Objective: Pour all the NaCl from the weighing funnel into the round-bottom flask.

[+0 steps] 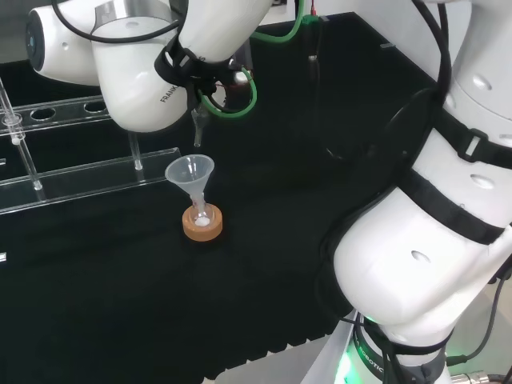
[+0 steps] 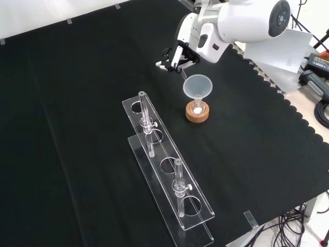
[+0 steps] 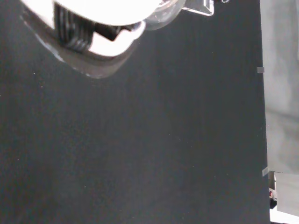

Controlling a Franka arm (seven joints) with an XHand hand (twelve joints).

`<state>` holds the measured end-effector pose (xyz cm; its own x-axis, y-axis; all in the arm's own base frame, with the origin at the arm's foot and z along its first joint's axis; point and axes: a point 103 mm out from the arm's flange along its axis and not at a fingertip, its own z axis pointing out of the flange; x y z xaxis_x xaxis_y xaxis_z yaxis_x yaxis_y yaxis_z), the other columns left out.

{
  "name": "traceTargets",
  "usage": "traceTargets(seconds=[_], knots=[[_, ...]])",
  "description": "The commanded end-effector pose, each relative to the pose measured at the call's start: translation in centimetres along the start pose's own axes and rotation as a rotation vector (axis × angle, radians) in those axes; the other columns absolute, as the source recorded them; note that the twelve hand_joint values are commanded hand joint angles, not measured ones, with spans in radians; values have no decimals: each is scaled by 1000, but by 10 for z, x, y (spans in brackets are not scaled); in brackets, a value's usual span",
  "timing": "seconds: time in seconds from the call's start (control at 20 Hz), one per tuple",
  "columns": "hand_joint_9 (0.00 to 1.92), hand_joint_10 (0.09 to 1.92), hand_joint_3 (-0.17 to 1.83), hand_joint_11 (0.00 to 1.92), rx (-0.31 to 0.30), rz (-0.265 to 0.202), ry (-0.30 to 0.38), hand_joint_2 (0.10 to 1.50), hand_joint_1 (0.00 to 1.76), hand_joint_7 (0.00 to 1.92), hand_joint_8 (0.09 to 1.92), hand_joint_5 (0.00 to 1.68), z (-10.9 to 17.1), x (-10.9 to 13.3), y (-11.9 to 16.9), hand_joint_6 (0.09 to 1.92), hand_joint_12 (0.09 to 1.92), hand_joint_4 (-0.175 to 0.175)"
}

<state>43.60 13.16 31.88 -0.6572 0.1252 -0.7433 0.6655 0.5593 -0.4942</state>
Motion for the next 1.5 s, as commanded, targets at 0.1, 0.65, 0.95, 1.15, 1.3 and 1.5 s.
traceTargets(seconds=[0.1, 0.65, 0.95, 1.15, 1.3, 1.5], knots=[[1001, 229, 324, 0, -23, -13, -21, 798, 1109, 1632, 111, 1369, -7, 9, -1, 368, 1542, 175], [1000, 228, 330, 0, -64, -3, -109, 796, 1109, 1633, 111, 1366, -14, 27, -7, 376, 1537, 175], [1001, 228, 334, 0, -55, 12, -132, 794, 1109, 1634, 111, 1364, -17, 29, -6, 380, 1532, 175], [1001, 228, 337, 0, -55, 21, -124, 793, 1109, 1634, 110, 1363, -20, 26, -5, 383, 1528, 175], [1001, 228, 339, 0, -47, 18, -116, 793, 1109, 1634, 110, 1363, -20, 25, -4, 385, 1526, 175], [1001, 227, 341, 0, -59, 31, -77, 791, 1109, 1635, 110, 1361, -21, 21, -4, 388, 1523, 175]])
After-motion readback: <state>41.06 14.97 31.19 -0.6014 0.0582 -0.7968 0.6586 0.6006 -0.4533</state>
